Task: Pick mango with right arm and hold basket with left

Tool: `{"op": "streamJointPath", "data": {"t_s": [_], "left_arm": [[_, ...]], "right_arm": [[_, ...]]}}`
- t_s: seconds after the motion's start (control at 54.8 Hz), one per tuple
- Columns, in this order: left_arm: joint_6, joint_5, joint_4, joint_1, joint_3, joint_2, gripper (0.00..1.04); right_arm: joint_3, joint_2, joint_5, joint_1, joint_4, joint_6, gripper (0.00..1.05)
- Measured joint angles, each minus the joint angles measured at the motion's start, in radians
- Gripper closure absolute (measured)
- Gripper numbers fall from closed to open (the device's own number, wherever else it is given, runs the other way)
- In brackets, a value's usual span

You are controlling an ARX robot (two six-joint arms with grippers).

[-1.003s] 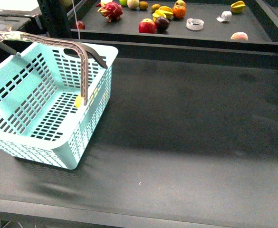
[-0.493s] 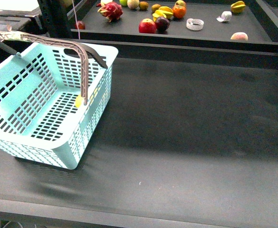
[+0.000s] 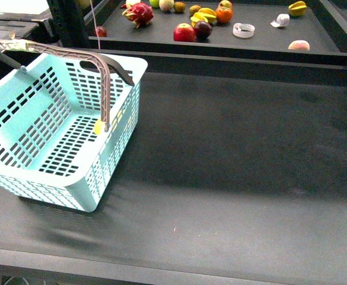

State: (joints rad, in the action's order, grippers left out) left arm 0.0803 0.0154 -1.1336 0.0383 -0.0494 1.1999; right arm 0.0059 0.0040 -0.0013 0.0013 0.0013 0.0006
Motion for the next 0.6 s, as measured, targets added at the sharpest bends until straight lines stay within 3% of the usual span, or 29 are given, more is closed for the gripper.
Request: {"op": "streamJointPath", "data": {"t_s": [0.128,0.602], "left_arm": [[-0.050,-0.013,0.181,-0.035,0.014,-0.178,1.03],[-0.071,-0.016,0.595,-0.037,0.029,-0.655,1.03]], "right_arm": [[0.000,0.000,-0.001,0.000,0.000,0.000,0.08],[0.000,0.000,0.000,0.000,0.000,0.000,0.08]]}}
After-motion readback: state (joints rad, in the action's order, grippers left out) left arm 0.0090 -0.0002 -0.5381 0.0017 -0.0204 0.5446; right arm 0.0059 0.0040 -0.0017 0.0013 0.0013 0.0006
